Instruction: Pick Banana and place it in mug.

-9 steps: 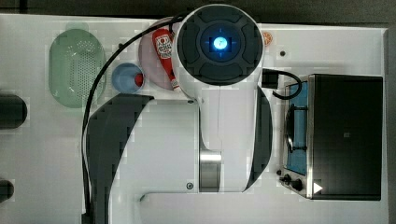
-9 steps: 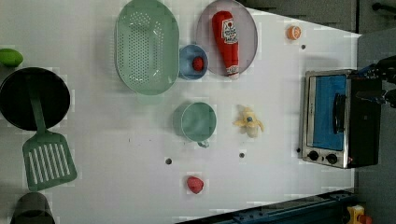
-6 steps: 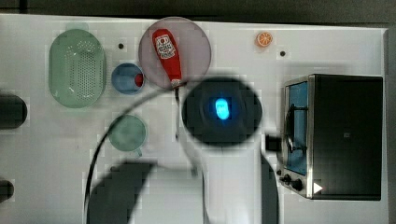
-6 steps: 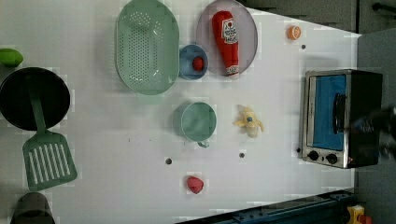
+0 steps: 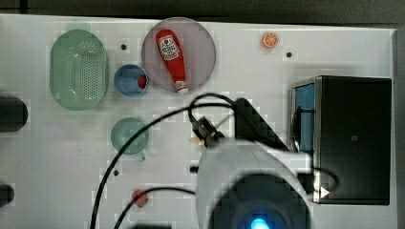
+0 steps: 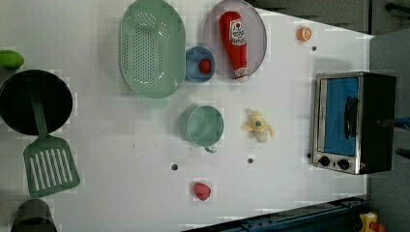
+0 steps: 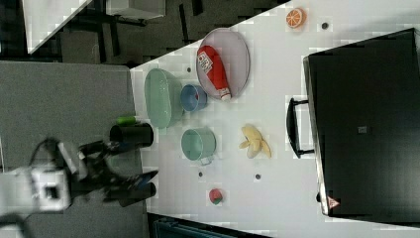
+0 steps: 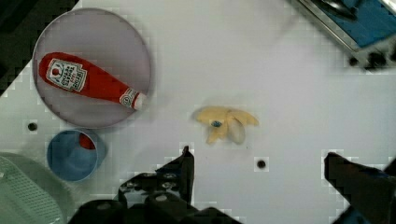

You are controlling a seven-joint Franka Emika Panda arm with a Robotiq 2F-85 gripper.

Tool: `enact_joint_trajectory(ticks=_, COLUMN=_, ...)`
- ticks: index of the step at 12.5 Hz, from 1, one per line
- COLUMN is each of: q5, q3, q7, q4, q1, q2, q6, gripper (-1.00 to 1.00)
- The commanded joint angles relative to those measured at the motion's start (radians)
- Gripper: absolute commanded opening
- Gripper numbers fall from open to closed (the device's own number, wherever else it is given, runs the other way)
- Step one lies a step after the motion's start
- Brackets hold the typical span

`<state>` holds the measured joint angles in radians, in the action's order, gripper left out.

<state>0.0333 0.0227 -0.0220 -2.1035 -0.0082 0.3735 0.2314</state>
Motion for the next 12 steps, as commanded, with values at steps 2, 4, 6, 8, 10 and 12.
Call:
enact_joint_trajectory(ticks=2, q5=0.006, q3=0.008, q7=0.363, q4=-0.202, q1=-0.004, q2=-0.157, q6=0.190, gripper=1.00)
enact_joint_trajectory(ticks=4, q5=0.006, q3=0.008, q7=0.500, q4=-0.260, q1=-0.004, q2=-0.223, q6=0.311, gripper=1.00)
enact_joint_trajectory(ticks=6, q5=0.006, q3=0.009, q7=0.593, q4=-0.300, q1=-0.004, q2=-0.296, q6=0.440, gripper=1.00)
enact_joint_trajectory(ticks=8, q5=0.006, q3=0.010, q7=0.651, q4=-0.322, q1=-0.005, q2=-0.377, q6=0.543, gripper=1.00)
enact_joint_trajectory(ticks=10, q5=0.006, q3=0.010, q7=0.722, q4=-0.332, q1=-0.005, q2=-0.459, q6=0.607, gripper=1.00)
enact_joint_trajectory(ticks=12, q5=0.006, q3=0.015, q7=0.750, q4=-0.337, q1=-0.008, q2=-0.534, q6=0.673, gripper=1.00)
